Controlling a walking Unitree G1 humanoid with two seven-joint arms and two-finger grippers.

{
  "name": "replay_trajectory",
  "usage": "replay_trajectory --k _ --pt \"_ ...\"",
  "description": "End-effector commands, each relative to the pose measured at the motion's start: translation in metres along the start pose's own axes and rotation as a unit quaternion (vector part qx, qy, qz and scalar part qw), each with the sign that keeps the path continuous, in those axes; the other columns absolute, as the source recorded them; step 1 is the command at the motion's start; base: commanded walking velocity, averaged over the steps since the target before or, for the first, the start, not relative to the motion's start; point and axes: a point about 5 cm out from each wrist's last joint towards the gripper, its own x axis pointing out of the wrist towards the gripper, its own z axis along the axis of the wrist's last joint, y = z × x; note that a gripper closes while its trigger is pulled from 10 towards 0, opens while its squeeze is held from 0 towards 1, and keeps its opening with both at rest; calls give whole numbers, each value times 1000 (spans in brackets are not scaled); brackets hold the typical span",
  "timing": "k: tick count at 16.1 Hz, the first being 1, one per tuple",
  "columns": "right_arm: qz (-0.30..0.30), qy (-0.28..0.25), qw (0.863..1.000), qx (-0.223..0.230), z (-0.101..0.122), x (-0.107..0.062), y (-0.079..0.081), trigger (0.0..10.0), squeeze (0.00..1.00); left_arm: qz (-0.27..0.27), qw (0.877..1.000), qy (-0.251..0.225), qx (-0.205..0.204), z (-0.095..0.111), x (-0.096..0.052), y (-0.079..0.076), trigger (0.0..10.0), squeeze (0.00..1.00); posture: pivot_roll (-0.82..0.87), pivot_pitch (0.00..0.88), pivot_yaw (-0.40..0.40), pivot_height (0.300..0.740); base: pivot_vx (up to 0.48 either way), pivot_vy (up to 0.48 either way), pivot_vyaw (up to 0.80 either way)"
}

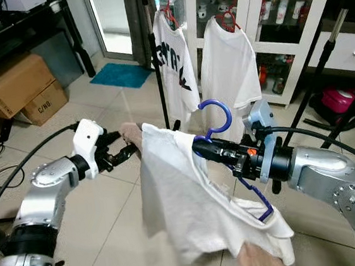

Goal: Hang hanger

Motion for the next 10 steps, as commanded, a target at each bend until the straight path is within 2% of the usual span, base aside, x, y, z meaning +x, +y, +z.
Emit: replay_trajectory --k 1,10 --pt "10 -14 1000 -6 7 -2 5 10000 0 -7 1000 -1 9 3 2 0 0 0 -99 0 87 740 0 0 0" --pt "13 -17 1000 -1 8 -3 7 10000 0 -23 1000 -4 15 1 8 3 0 0 -108 0 97 740 0 0 0"
